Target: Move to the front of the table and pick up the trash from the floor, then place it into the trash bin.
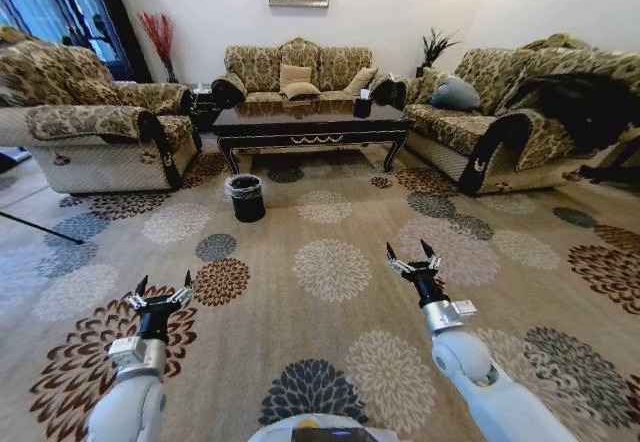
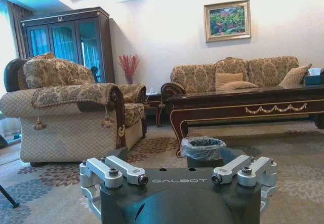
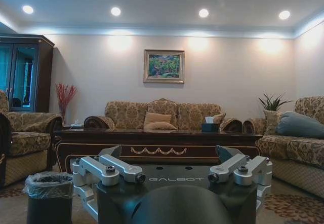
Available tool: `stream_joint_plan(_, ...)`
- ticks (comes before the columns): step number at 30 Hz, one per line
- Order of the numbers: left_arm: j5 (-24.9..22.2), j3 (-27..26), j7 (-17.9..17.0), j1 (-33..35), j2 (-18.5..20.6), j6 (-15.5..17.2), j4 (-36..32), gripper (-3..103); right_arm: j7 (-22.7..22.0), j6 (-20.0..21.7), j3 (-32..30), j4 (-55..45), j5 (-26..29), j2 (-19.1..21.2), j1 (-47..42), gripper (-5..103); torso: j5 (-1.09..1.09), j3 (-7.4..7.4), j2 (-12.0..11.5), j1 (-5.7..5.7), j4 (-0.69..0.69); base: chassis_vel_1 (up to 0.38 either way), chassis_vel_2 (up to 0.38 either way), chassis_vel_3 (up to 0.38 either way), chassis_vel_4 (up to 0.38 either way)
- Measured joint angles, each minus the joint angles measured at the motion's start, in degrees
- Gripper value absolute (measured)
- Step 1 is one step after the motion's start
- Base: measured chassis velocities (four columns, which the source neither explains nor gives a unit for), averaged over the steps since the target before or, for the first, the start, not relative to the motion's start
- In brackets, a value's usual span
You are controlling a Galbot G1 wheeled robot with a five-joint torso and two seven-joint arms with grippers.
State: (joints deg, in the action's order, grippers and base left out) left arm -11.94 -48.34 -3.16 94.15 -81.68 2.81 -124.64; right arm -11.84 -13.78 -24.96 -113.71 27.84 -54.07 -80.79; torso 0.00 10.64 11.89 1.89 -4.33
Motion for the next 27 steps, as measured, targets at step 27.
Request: stream_joint_plan(27,0.0,0.0,0.0,0.0,0.0,0.0,0.0,100,0.0,0.0,0.0,0.0,0.0,0.0,0.0,100,0.0,4.3,6.1,1.81,0.0,0.0,0.0,0.0,0.0)
